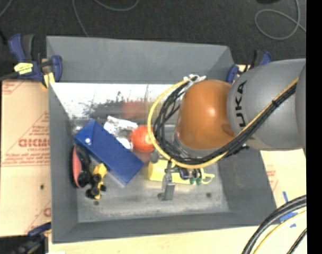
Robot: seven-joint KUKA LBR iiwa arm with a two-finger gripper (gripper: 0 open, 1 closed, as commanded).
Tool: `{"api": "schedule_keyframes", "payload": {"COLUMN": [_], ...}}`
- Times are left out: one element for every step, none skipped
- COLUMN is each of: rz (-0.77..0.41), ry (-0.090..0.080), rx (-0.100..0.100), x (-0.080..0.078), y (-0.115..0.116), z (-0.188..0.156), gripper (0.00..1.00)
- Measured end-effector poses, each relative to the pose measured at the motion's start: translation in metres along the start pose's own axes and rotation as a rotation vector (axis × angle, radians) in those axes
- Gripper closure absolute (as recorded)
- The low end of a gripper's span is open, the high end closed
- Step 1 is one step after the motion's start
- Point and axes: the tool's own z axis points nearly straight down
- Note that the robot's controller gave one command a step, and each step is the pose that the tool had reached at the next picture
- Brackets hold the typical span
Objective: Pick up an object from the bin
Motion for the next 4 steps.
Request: {"api": "schedule_keyframes", "payload": {"rz": [0.003, -0.003, -0.072, 0.058], "ry": [-0.008, -0.014, -0.011, -0.014], "rx": [-0.001, 0.000, 0.001, -0.002], "x": [-0.002, -0.009, -0.037, -0.018], "y": [0.000, -0.052, -0.077, -0.072], "z": [-0.005, 0.055, 0.086, 0.087], "gripper": [0.00, 0.00, 0.00, 0.00]}}
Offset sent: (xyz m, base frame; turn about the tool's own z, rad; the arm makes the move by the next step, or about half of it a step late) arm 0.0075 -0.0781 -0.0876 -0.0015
